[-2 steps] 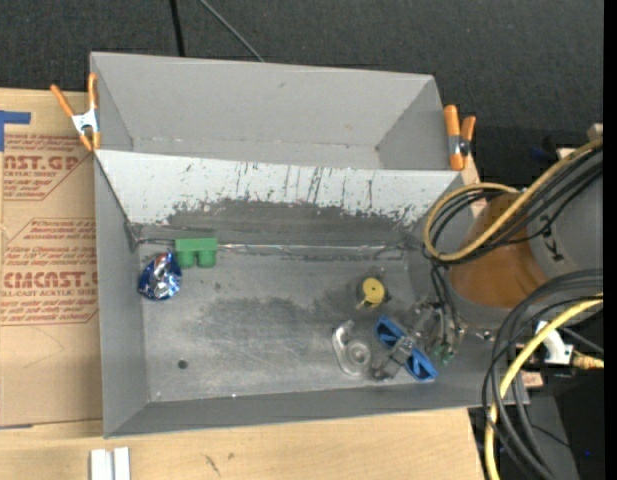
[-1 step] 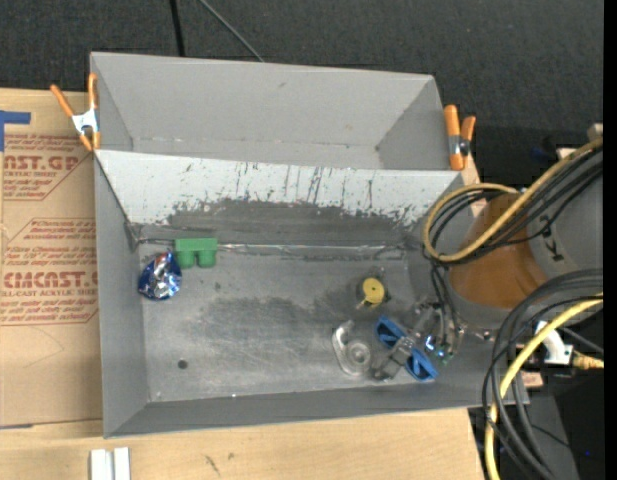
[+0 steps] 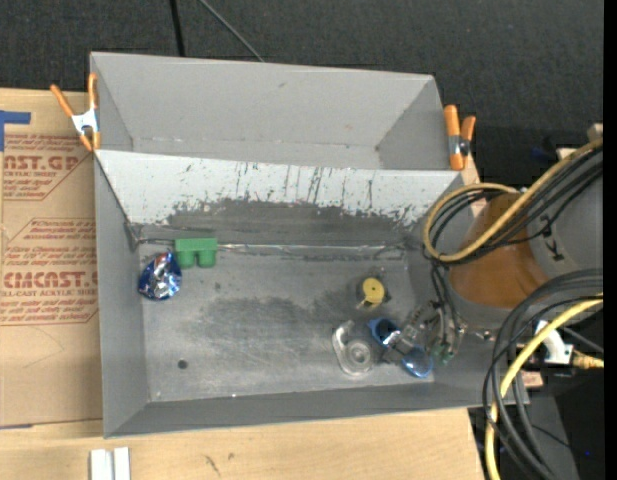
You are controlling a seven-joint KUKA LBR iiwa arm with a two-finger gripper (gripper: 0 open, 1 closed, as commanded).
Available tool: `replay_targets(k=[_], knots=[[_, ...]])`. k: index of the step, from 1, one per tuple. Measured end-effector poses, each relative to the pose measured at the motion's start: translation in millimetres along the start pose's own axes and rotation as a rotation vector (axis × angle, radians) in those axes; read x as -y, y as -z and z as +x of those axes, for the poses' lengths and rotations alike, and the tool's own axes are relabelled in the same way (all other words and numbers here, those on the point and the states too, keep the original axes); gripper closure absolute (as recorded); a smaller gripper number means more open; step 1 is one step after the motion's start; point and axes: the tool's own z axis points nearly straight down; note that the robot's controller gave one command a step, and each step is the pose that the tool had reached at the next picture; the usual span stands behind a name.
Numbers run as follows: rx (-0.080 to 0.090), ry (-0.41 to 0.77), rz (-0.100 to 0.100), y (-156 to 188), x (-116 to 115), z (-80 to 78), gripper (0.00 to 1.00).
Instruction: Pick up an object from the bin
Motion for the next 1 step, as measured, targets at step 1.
replay_targets(k=[1], knots=[[0.003,0.001,-0.003,21.3,-0.6,0.1,1.0]])
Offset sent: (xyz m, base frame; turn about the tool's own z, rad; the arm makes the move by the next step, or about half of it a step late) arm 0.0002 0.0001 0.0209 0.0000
